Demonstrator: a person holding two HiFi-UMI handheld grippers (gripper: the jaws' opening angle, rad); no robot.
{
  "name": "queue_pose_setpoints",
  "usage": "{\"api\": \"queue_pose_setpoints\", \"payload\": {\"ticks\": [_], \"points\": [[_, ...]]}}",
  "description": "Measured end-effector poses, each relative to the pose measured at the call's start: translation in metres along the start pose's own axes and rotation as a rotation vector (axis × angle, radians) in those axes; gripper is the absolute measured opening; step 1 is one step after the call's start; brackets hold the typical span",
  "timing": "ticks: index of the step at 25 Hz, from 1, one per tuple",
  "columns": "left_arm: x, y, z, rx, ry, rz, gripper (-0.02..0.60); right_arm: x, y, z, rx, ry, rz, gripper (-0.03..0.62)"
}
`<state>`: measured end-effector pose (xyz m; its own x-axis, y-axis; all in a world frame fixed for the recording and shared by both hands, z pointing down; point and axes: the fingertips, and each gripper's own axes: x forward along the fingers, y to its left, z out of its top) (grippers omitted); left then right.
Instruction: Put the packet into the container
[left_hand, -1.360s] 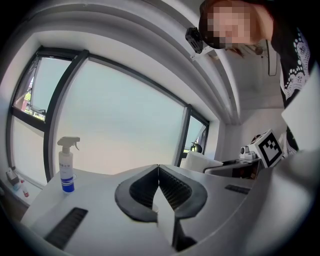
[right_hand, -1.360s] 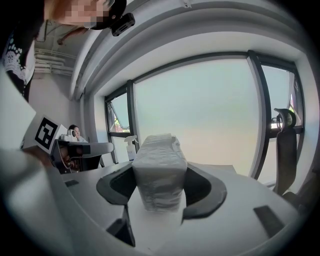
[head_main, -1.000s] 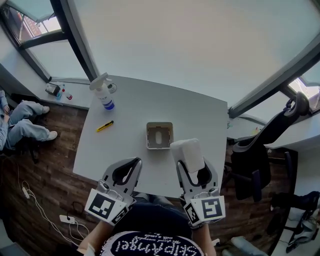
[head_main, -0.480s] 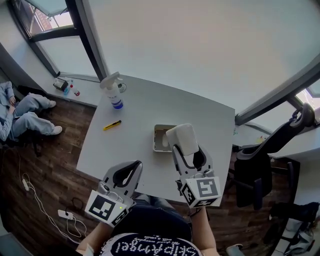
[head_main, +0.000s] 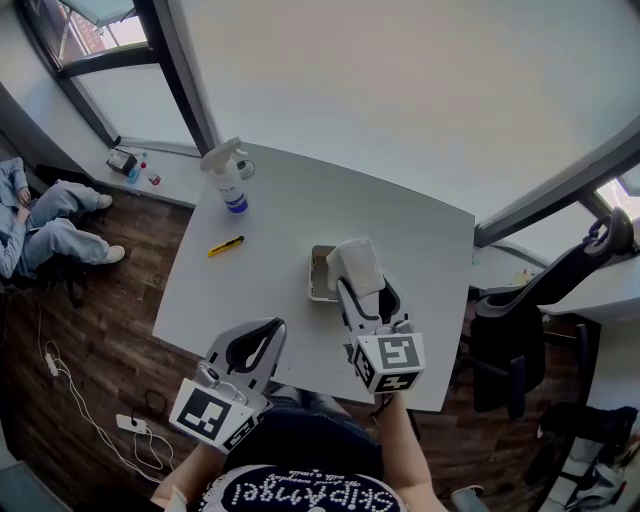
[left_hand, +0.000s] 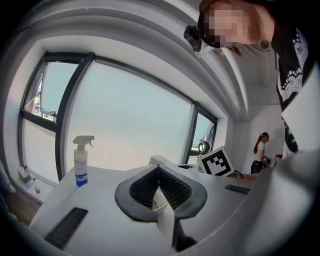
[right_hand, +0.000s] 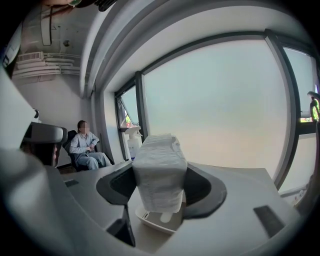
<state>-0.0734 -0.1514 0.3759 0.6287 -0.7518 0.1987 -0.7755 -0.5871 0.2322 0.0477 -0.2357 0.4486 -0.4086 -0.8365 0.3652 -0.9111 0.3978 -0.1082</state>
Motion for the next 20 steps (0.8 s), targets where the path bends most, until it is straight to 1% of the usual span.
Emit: {"api": "queue_pose_setpoints", "payload": {"ticks": [9, 20], "points": [[0.004, 0.001, 0.002, 0.000, 0.001, -0.013, 0.008, 0.028, -0.008, -0.034, 0.019, 0.075, -0.012, 0.270], [0.005, 0.012, 0.000, -0.006, 0.011, -0.007, 0.008, 0.051, -0.014, -0.062, 0.004, 0.157, -0.037, 0.270]]}}
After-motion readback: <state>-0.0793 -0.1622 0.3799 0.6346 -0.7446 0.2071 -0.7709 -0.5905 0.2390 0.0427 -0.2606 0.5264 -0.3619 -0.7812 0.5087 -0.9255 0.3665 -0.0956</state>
